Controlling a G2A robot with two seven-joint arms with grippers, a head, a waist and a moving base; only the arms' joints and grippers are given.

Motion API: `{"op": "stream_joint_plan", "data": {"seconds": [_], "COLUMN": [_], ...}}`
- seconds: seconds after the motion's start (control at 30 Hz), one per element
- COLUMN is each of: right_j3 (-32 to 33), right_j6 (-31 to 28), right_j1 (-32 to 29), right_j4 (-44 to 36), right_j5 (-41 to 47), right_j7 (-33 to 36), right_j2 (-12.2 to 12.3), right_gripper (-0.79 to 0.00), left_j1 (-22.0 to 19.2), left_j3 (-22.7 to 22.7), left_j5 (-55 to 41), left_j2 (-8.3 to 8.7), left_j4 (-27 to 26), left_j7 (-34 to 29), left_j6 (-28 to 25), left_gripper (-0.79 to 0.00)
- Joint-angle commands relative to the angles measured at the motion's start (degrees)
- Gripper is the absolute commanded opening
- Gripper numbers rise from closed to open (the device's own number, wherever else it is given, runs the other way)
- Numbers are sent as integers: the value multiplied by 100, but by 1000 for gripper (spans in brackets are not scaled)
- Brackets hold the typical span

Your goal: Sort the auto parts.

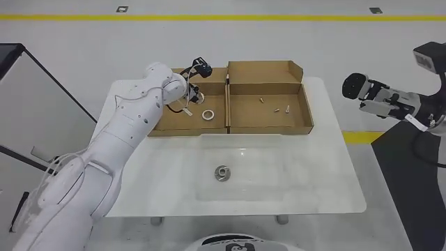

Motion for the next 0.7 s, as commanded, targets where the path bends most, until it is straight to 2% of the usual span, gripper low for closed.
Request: {"op": "stream_joint_plan", "data": {"seconds": [0.0,0.67], "right_j3": [0,0], "right_j6": [0,0], "right_j1": [0,0], "right_j4": [0,0], "right_j5": [0,0], "right_j7": [0,0], "right_j2": [0,0], "right_gripper": [0,0], "left_j1": [-21,-228], "left_j3": [55,523], "left_j5": [23,228], "left_j2": [-28,-357], "left_j4": [164,1170], "left_j7": [-1,227], "left_j6": [-44,-314], "left_gripper": [-785,-785]}}
